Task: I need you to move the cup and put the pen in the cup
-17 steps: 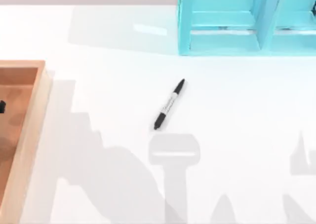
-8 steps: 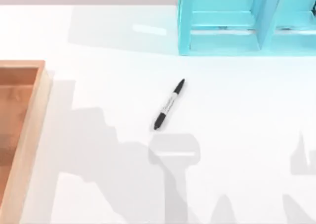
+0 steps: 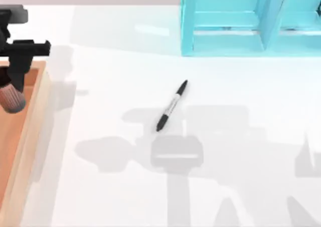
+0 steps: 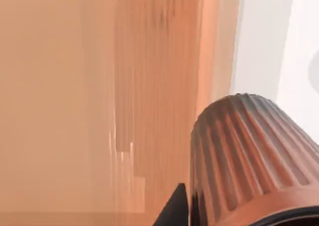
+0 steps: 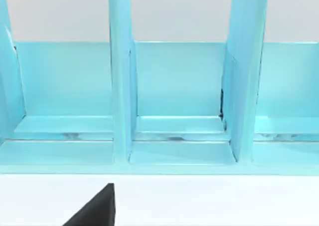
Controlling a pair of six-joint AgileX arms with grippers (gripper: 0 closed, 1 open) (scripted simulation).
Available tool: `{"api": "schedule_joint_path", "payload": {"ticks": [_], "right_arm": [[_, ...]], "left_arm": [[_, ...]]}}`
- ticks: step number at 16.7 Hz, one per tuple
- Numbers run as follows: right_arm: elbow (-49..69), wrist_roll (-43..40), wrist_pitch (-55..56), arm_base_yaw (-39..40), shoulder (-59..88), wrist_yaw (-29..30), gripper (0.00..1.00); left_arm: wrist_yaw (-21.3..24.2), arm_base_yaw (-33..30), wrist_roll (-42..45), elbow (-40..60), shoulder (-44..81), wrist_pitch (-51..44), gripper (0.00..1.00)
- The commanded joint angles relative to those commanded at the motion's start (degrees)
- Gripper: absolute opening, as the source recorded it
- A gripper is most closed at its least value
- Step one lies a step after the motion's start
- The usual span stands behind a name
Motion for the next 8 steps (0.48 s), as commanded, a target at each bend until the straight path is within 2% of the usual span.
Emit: {"api": "schedule_joint_path", "payload": {"ticks": [4,8], "right_arm": [[0.0,0.0,0.0,0.0,0.0,0.0,1.0],[0.0,0.0,0.0,0.0,0.0,0.0,1.0]], "left_arm": [[-0.42,-8.19,-7.0,4.42,-1.51,-5.4,0.0],[-0.47,-8.89,-7.7,4.77,-1.68,-5.88,0.0]]}}
